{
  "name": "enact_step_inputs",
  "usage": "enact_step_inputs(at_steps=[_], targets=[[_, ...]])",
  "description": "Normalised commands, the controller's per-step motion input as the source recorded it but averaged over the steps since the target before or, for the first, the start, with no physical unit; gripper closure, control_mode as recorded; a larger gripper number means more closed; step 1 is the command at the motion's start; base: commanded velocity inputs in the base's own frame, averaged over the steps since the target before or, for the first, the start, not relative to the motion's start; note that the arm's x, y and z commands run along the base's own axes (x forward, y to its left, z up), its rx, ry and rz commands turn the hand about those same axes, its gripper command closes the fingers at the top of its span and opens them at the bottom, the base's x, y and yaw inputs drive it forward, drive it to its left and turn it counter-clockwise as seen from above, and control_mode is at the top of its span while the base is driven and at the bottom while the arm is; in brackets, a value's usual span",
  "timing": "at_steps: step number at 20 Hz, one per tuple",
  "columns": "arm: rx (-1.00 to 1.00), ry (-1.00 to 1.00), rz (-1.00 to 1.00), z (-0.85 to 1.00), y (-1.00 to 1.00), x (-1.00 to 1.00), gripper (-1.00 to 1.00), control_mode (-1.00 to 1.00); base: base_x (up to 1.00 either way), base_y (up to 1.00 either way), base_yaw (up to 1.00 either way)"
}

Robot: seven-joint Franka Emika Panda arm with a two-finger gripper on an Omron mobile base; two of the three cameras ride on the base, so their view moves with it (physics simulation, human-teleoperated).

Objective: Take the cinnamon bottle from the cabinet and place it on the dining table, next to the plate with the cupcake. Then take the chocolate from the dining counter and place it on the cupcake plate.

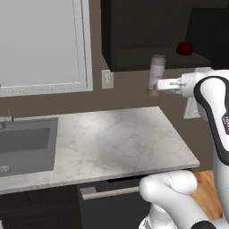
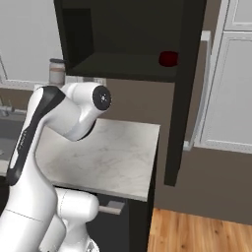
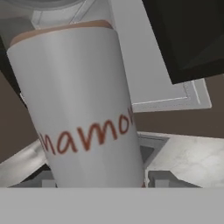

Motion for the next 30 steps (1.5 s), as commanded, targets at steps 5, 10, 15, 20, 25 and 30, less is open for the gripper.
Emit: enact_step_inputs(at_steps=[5,10,15,20,25,30], targets=[[0.0,0.0,0.0,0.0,0.0,0.0,1.0,1.0,-0.44,0.09,0.61],[0.0,0.0,0.0,0.0,0.0,0.0,1.0,1.0,-0.26,0.07,0.96],[0.0,0.0,0.0,0.0,0.0,0.0,1.0,1.0,-0.16,0.02,1.0],[0.0,0.0,0.0,0.0,0.0,0.0,1.0,1.0,-0.09,0.0,1.0],[0.0,0.0,0.0,0.0,0.0,0.0,1.0,1.0,-0.04,0.0,1.0],[0.0,0.0,0.0,0.0,0.0,0.0,1.0,1.0,0.0,-0.01,1.0]])
